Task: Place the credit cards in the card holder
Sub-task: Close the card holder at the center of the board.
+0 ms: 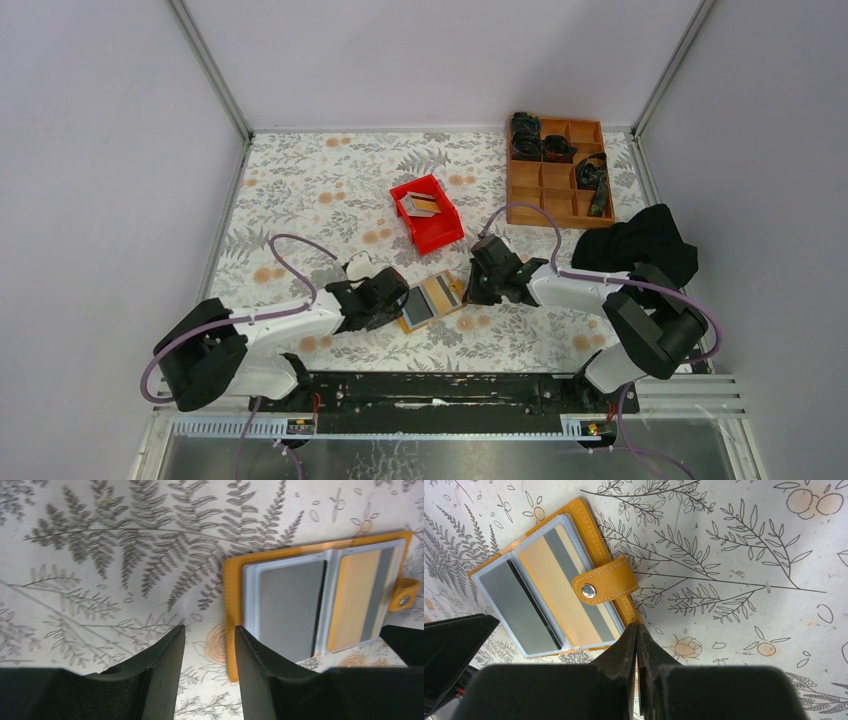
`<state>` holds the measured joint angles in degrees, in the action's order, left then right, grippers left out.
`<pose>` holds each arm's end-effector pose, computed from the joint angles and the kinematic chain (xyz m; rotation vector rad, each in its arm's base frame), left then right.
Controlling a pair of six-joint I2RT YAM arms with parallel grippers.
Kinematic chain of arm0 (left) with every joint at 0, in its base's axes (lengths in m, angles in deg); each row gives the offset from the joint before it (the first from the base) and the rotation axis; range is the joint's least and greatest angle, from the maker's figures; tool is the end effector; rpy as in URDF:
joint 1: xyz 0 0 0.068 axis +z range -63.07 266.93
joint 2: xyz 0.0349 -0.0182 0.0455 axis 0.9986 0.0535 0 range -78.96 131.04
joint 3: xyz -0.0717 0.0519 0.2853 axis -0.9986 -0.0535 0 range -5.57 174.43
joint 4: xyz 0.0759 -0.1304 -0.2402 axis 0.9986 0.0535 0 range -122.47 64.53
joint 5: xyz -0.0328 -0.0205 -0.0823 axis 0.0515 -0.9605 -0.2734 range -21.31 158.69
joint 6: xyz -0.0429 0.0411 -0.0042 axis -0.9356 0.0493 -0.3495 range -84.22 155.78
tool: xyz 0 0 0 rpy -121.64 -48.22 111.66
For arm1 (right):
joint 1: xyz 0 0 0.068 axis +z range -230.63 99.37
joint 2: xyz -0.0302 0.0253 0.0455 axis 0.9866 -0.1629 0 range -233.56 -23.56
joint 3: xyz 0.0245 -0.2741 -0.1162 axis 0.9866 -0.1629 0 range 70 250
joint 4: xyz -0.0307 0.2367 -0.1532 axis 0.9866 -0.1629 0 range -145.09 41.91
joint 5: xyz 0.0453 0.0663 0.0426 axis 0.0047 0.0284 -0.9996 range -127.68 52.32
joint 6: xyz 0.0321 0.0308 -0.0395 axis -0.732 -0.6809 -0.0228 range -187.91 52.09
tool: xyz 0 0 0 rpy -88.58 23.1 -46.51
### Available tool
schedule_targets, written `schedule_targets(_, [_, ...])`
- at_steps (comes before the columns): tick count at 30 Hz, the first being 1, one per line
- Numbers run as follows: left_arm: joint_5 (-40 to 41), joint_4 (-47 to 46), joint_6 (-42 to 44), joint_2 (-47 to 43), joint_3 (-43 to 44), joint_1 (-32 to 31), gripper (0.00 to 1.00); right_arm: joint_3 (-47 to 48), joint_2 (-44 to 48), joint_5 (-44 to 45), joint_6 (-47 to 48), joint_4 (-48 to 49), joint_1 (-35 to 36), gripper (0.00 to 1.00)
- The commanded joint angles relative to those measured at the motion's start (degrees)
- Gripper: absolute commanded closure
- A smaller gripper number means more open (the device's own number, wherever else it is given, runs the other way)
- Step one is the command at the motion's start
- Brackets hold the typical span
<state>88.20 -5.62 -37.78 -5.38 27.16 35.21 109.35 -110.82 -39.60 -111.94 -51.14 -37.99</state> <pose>0.1502 -0.1667 0.1555 -0.5907 2.5881 -0.2547 0.2231 0.2075 0.1535 0.0164 2.5897 0.6616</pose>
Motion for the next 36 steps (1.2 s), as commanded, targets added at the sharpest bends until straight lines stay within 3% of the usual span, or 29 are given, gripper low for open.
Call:
schedule_targets(1, [-1.29,-3.86,1.86,4.35,0.18,-0.5,0.51,-0.29,0.53,2.86,0.19,-6.1,1.44,0.92])
schedule_targets(8, [-0.53,-3.61,2.55,4.57,1.36,-0.57,0.5,0.9,1.44,4.02,0.72,-7.87,1.99,0.92])
schedule_targets(21, [3.18,6.93,2.28,-2.78,2.45,-0.58,0.52,1.64,4.03,9.24,4.12,-7.04,2.44,0.85])
schedule_targets(36, [0.33,1.68,3.83,5.32,3.57,-0.59,0.54,4.81,4.7,10.53,8.52,-9.2,2.81,0.79])
